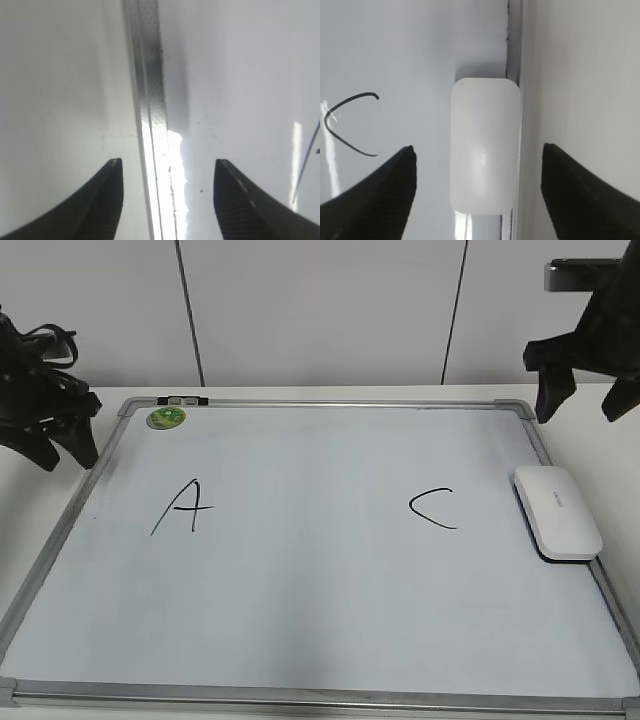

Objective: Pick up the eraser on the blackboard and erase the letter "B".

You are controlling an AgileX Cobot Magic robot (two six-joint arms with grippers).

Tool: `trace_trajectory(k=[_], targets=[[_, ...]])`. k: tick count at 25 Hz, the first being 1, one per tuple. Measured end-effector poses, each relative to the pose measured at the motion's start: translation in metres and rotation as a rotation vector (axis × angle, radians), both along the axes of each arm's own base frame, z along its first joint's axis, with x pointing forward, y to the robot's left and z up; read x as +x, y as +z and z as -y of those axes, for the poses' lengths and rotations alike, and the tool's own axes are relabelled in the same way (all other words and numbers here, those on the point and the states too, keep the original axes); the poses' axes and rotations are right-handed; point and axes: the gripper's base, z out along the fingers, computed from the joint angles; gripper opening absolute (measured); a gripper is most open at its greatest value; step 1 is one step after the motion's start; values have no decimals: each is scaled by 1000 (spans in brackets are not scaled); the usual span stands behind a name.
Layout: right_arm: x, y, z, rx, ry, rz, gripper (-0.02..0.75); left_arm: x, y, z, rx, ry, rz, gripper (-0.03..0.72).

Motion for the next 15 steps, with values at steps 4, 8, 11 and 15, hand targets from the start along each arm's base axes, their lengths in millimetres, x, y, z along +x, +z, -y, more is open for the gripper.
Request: trace_trajectory(k=[4,8,11,15], targets=[[-18,35,1,4,10,48,594,1,24,1,-10,-12,10,421],[-41,69,3,6,15,86,594,-7,63,3,-26,-12,84,421],[-59,95,4,8,24,155,594,-18,97,5,-53,3,159,421],[-86,129,6,10,41,253,594,-37,143,12,-64,-7,259,421]])
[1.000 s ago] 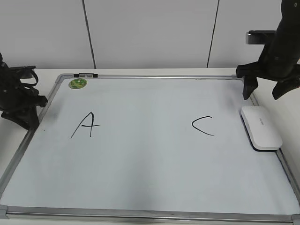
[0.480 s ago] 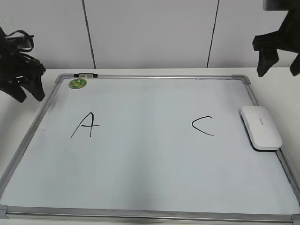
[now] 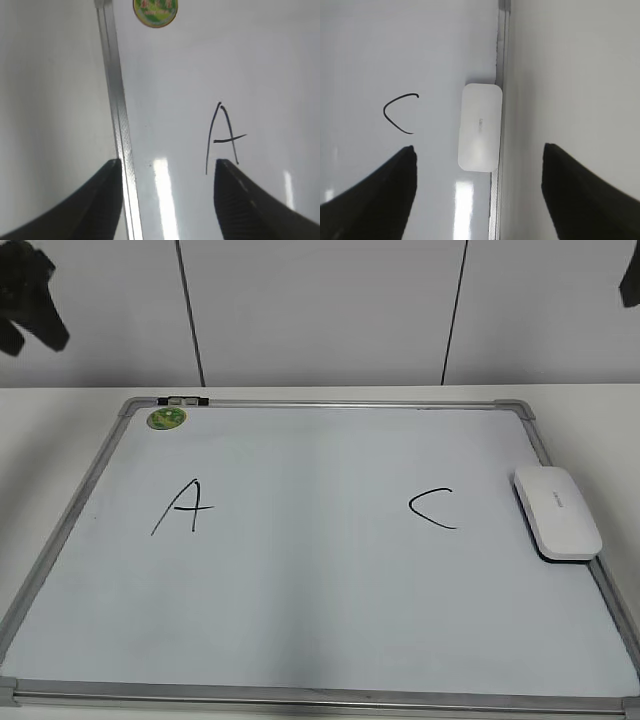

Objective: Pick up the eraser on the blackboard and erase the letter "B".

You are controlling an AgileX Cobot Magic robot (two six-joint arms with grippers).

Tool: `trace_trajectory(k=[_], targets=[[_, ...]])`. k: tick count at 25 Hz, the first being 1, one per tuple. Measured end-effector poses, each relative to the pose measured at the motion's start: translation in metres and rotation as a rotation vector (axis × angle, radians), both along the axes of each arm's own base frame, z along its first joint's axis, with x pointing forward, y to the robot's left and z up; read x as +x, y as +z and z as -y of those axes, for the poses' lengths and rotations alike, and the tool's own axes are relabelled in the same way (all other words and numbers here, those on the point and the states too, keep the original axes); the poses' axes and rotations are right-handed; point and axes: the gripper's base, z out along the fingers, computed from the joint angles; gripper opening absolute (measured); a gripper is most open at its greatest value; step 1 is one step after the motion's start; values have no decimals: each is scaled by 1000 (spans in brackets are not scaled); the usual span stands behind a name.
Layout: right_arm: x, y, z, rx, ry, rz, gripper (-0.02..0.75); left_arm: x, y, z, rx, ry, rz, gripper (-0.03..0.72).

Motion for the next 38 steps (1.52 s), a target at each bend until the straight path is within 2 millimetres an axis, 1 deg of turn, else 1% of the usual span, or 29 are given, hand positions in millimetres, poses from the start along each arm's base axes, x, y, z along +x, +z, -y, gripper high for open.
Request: trace_trajectory(k=[2,6,7,9,11,14,15,17,19,20,21,22,24,26,28,32,35,38], targets=[[-16,17,1,-1,8,52,593,-13,23,8,-6,-9,48,421],[-46,43,4,3,13,139,593,-47,72,25,-6,-37,164,421],[-58,52,4,9,14,170,592,-57,83,30,-6,-52,194,421],[-74,59,6,12,16,202,592,-76,103,38,0,-78,250,421],[-94,67,7,15,20,238,592,-97,118,45,10,-98,293,421],[-116,70,9,13,25,267,592,-126,129,46,17,-111,321,421],[-128,70,10,11,29,280,592,-135,130,45,17,-113,322,421],[-145,67,11,10,32,293,592,-152,128,41,23,-110,319,421],[-160,60,12,11,34,291,592,-167,123,37,29,-109,308,421],[-165,59,13,11,34,296,592,-176,120,35,31,-110,297,421],[-176,54,13,21,37,297,592,-185,115,33,33,-110,286,421],[-182,51,13,26,39,297,592,-195,110,31,34,-110,275,421],[-199,42,13,35,43,302,592,-214,99,27,38,-111,256,421],[-211,30,14,35,43,291,592,-237,90,22,44,-110,254,421],[-232,16,16,35,43,303,592,-257,78,17,61,-108,246,421],[-263,-13,21,12,36,317,592,-296,61,6,86,-100,276,421],[-280,-31,24,-4,29,334,592,-321,49,-2,114,-92,306,421],[-293,-53,26,-24,31,337,592,-340,30,-9,137,-83,330,421]])
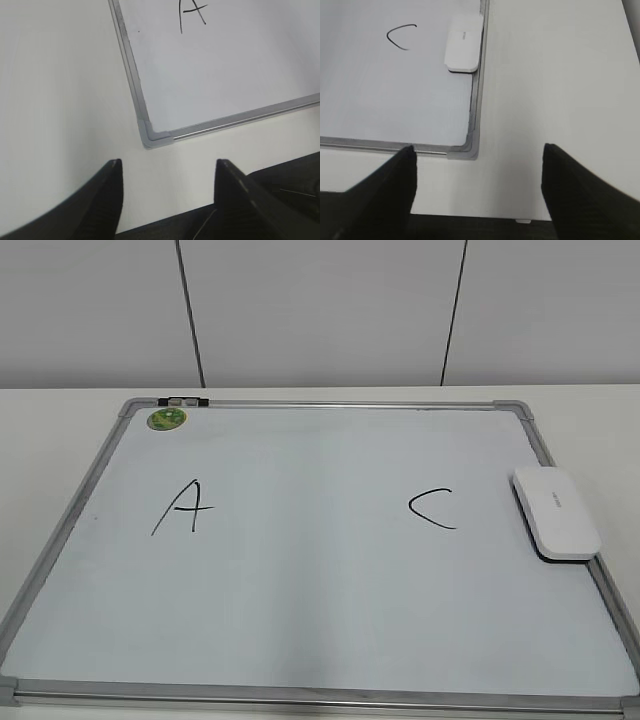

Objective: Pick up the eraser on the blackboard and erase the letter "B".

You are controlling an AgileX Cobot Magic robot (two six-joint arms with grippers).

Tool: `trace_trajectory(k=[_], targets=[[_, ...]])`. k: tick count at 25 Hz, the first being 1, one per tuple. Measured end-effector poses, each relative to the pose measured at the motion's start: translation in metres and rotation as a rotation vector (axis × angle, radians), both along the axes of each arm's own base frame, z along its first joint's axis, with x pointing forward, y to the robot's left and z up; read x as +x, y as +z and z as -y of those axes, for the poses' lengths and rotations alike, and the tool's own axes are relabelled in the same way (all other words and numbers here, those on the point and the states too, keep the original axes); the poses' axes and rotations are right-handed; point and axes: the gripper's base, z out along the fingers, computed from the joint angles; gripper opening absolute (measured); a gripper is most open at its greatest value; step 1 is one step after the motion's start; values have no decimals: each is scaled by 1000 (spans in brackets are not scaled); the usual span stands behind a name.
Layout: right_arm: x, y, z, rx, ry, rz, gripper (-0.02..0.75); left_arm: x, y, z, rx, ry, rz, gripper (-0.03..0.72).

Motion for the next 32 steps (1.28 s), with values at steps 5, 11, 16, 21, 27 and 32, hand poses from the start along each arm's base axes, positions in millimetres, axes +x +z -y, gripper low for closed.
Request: trace_trajectory(k=[5,11,16,21,27,32], targets=[[-4,-32,3,-42,4,-22,592,-19,-32,-5,-1,6,59,421],[7,-62,2,-57,10,-73,592,-20,-61,-7,12,13,64,421],[10,-68,1,-52,15,-61,592,-19,-77,-7,29,15,33,421],[11,-68,1,-52,16,-57,592,-19,-77,-7,29,15,34,421],[11,-68,1,-53,16,-55,592,-19,-77,-7,29,15,34,421],[11,-68,1,-53,16,-55,592,-19,-77,-7,29,15,34,421]])
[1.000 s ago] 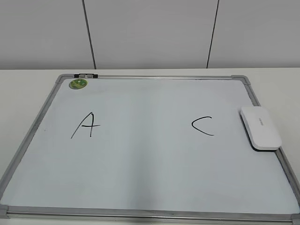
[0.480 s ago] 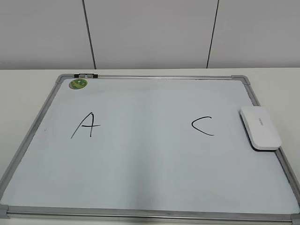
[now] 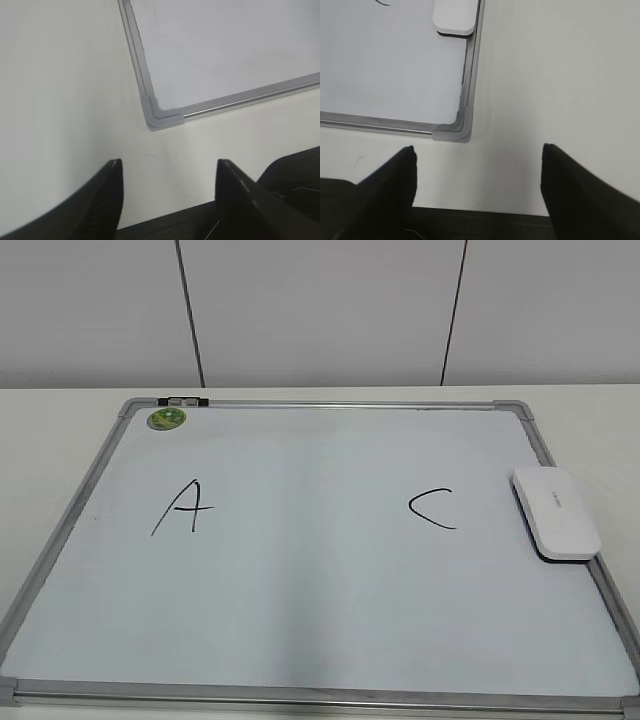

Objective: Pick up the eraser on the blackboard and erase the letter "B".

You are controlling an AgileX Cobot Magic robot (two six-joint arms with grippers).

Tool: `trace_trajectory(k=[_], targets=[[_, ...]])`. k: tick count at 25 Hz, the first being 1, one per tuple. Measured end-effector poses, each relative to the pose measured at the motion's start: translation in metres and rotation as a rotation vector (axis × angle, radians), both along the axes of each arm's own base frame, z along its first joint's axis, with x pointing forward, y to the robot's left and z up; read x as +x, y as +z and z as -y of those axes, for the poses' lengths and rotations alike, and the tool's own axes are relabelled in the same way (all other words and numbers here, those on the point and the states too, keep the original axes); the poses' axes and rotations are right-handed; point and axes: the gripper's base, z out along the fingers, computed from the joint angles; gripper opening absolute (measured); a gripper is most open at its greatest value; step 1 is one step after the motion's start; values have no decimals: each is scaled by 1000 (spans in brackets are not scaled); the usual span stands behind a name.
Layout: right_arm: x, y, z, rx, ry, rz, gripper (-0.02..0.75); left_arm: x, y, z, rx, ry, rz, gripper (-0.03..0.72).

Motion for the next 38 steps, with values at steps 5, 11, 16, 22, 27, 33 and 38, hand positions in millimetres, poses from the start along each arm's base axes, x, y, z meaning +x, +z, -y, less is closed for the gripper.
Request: trace_trajectory(k=[5,11,16,22,27,33,38], targets=[[0,0,0,1,0,0,592,0,0,0,0,0,0,421],[-1,0,0,1,0,5,592,0,0,0,0,0,0,421],[-6,1,1,3,-3,44,592,0,0,-1,-1,13,4,421],[-17,2,2,6,-71,115,592,-9,3,-7,-10,131,69,421],[-31,3,2,8,-93,207,592,-24,6,-10,-17,205,167,421],[-40,2,2,10,-93,264,592,-42,8,-10,-28,215,281,421],[-41,2,2,10,-93,266,592,-53,8,-10,-33,215,340,421]])
